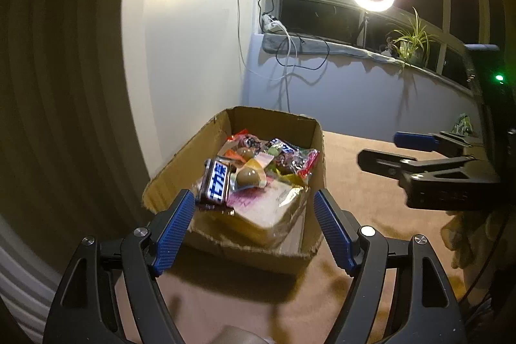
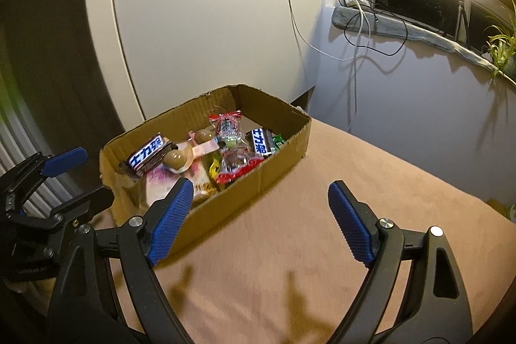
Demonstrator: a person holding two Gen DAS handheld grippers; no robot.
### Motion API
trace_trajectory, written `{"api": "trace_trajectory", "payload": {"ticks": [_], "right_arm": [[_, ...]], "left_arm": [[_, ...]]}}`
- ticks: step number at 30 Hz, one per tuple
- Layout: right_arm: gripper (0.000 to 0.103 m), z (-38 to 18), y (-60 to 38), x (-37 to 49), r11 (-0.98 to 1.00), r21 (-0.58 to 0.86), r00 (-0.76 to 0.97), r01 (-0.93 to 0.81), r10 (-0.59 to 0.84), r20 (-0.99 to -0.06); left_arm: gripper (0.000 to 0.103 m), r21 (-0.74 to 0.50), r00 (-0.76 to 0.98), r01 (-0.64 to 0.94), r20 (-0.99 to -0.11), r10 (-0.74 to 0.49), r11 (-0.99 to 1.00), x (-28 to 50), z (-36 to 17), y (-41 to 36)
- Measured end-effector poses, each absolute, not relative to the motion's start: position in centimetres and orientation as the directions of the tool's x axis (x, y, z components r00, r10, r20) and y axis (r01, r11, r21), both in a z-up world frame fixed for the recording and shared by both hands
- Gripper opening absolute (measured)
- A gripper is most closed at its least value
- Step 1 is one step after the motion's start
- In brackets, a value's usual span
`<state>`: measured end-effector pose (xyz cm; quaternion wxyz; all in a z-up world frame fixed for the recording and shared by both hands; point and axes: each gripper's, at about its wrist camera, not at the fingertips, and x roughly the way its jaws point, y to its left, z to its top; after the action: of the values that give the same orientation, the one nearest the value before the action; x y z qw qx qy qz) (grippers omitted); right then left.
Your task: Organize snacks
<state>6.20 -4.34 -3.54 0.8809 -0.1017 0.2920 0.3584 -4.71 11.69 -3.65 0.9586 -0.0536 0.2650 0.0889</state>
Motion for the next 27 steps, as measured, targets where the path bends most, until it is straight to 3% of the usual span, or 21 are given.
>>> {"api": "trace_trajectory", "payload": {"ticks": [3, 7, 27], "right_arm": [[0.089, -3.5, -5.2, 5.0, 0.724, 0.023, 0.583, -0.689, 0.572, -0.577], [0.098, -3.6, -6.0, 3.3, 0.732, -0.013, 0.612, -0.681, 0.56, -0.558], [0.099, -4.5, -7.1, 1.9, 0.74, -0.044, 0.633, -0.671, 0.54, -0.555]], "left_arm": [[0.077, -0.072, 0.843, -0.208, -0.518, 0.142, 0.975, -5.4, -3.9, 11.6], [0.08, -0.081, 0.843, -0.224, -0.516, 0.152, 0.971, -6.2, -4.2, 11.2], [0.08, -0.075, 0.857, -0.234, -0.487, 0.169, 0.969, -7.1, -3.9, 9.9]]}}
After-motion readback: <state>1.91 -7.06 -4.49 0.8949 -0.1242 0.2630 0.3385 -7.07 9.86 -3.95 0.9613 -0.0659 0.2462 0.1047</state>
